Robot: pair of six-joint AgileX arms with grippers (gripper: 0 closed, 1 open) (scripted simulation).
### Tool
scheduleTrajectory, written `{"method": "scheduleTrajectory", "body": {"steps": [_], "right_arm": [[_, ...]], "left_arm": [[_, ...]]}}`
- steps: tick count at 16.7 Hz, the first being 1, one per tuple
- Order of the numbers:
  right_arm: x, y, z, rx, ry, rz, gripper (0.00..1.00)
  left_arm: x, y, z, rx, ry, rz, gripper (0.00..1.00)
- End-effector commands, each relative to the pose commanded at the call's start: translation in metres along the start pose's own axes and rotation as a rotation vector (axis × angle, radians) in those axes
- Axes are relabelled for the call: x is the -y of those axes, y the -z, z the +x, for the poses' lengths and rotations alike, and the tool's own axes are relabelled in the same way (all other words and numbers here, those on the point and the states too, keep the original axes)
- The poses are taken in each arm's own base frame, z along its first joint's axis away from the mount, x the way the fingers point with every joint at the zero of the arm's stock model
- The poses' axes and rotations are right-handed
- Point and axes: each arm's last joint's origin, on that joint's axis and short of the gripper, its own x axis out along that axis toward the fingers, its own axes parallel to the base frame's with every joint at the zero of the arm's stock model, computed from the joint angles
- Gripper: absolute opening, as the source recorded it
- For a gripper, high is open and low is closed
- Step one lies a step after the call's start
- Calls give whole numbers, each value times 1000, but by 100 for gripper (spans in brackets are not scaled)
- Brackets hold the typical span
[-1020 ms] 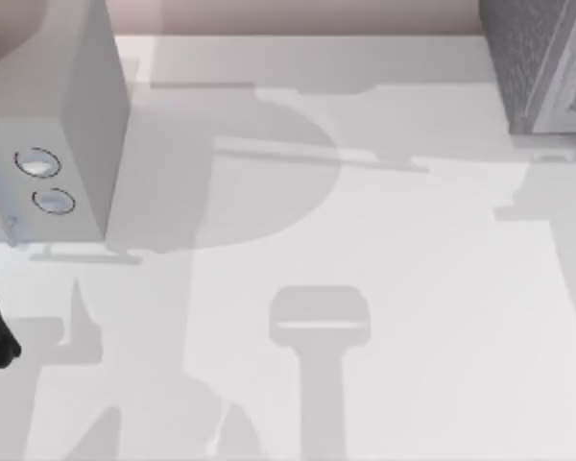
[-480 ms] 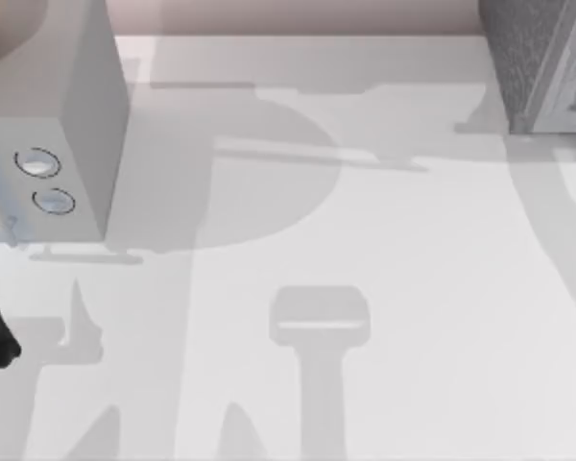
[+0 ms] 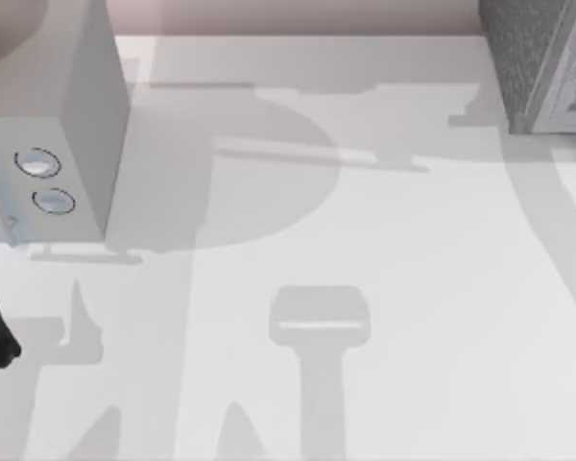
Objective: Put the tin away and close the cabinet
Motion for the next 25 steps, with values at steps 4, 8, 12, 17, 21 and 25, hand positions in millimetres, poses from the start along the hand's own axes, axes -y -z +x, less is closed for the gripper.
{"method": "scheduleTrajectory", "body": {"steps": [4,8,12,17,21,25], "right_arm": [[-3,-7,22,-14,-2,0,0],[-4,-25,60,-3,1,2,0],[-3,-35,101,16,2,2,0],[0,-25,141,9,1,0,0],[1,-20,150,0,0,0,0],[1,-20,150,0,0,0,8]], "left_arm": [[0,0,0,0,0,0,100],[0,0,0,0,0,0,100],[0,0,0,0,0,0,100],[0,0,0,0,0,0,100],[0,0,0,0,0,0,100],[0,0,0,0,0,0,100]]}}
